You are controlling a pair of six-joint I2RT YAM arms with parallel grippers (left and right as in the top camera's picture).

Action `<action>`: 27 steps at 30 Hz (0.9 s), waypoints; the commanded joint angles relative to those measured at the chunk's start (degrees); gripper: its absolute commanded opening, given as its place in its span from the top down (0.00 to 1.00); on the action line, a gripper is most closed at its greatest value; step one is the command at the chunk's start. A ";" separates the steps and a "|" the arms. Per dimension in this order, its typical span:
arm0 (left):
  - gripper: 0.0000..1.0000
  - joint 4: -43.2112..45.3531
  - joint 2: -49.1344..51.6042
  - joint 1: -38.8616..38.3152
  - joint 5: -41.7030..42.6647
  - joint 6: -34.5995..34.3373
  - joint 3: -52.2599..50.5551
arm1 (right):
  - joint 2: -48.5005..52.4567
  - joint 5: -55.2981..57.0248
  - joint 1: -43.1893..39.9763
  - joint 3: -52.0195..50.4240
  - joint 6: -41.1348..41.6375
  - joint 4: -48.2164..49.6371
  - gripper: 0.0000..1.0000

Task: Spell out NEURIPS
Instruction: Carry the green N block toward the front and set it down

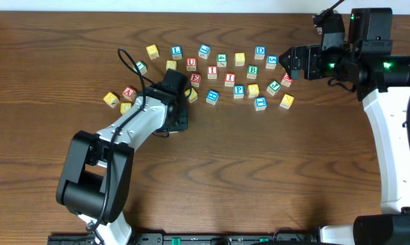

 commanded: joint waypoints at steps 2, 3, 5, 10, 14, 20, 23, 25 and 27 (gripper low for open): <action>0.57 0.22 0.55 -0.17 -0.74 0.57 -0.81 | 0.35 -0.48 -0.24 -0.26 -0.66 -0.07 0.01; 0.54 0.31 0.52 -0.17 -0.74 0.57 -0.68 | 0.35 -0.48 -0.24 -0.26 -0.66 -0.07 0.01; 0.52 0.20 0.52 -0.17 -0.72 0.57 0.00 | 0.35 -0.48 -0.24 -0.26 -0.68 -0.07 0.01; 0.49 -2.40 0.42 -0.17 -0.70 0.57 3.61 | 0.35 -0.48 -0.24 -0.26 -0.68 -0.07 0.01; 0.49 -5.73 0.42 -0.17 -0.70 0.57 8.13 | 0.35 -0.48 -0.24 -0.26 -0.68 -0.07 0.01; 0.49 -12.15 0.42 -0.17 -0.72 0.57 16.65 | 0.35 -0.48 -0.24 -0.26 -0.68 -0.07 0.01; 0.49 -15.32 0.42 -0.17 -0.72 0.57 21.27 | 0.35 -0.48 -0.24 -0.26 -0.68 -0.07 0.01; 0.49 -17.49 0.42 -0.09 -0.74 0.61 24.70 | 0.35 -0.48 -0.24 -0.26 -0.68 -0.07 0.01; 0.49 -19.41 0.42 0.07 -0.74 0.81 28.11 | 0.35 -0.48 -0.24 -0.26 -0.68 -0.07 0.01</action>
